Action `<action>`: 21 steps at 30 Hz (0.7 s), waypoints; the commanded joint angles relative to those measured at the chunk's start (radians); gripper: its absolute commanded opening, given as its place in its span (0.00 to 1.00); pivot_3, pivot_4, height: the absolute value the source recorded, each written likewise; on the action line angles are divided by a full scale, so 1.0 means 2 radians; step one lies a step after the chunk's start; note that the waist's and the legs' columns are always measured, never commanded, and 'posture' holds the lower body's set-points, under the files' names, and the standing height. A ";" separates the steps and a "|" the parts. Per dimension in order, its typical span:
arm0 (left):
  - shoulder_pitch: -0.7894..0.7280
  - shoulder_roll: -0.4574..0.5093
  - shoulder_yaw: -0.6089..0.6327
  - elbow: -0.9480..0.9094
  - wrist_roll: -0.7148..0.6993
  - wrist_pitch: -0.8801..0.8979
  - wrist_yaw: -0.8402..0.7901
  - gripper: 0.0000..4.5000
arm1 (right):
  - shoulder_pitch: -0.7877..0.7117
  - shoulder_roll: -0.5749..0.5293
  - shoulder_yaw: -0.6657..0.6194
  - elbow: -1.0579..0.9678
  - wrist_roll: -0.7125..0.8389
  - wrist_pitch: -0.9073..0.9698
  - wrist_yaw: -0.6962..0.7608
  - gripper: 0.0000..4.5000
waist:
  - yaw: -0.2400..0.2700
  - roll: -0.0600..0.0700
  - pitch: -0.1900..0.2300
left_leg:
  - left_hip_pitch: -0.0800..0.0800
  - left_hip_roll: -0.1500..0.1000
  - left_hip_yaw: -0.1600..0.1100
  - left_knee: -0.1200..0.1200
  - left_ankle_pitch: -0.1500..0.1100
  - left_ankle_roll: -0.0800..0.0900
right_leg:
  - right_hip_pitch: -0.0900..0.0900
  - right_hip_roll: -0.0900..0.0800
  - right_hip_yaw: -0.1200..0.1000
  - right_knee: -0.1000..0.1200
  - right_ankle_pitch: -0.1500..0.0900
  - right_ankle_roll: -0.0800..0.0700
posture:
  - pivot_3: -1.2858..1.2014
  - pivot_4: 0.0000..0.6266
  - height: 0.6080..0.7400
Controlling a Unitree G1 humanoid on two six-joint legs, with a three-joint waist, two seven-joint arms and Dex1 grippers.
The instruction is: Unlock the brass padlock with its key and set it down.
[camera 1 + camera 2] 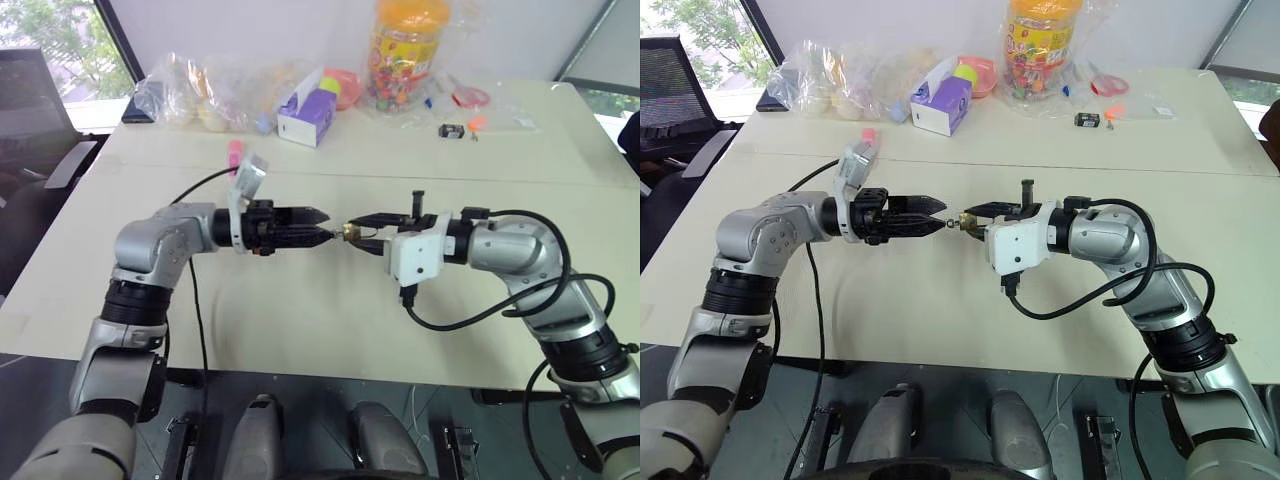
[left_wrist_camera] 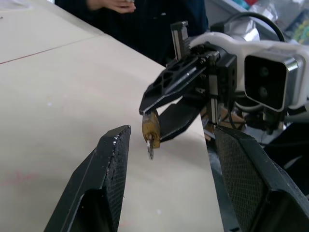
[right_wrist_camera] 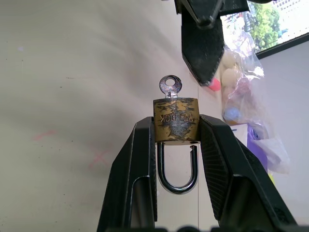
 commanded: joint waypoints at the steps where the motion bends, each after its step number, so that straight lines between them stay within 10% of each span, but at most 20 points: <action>1: -0.013 -0.010 -0.003 -0.005 0.006 -0.016 0.007 0.63 | -0.010 -0.001 -0.007 -0.012 0.008 -0.006 -0.003 0.16 | 0.000 0.000 0.000 | 0.000 0.000 0.000 0.000 0.000 0.000 | 0.000 0.000 0.000 0.000 0.000 0.000 | 0.52 0.24 1.00; 21: -0.024 -0.050 -0.020 0.041 0.040 -0.058 0.012 0.63 | -0.006 -0.007 -0.012 -0.036 0.008 0.014 -0.002 0.16 | 0.000 0.000 0.000 | 0.000 0.000 0.000 0.000 0.000 0.000 | 0.000 0.000 0.000 0.000 0.000 0.000 | 0.52 0.24 1.00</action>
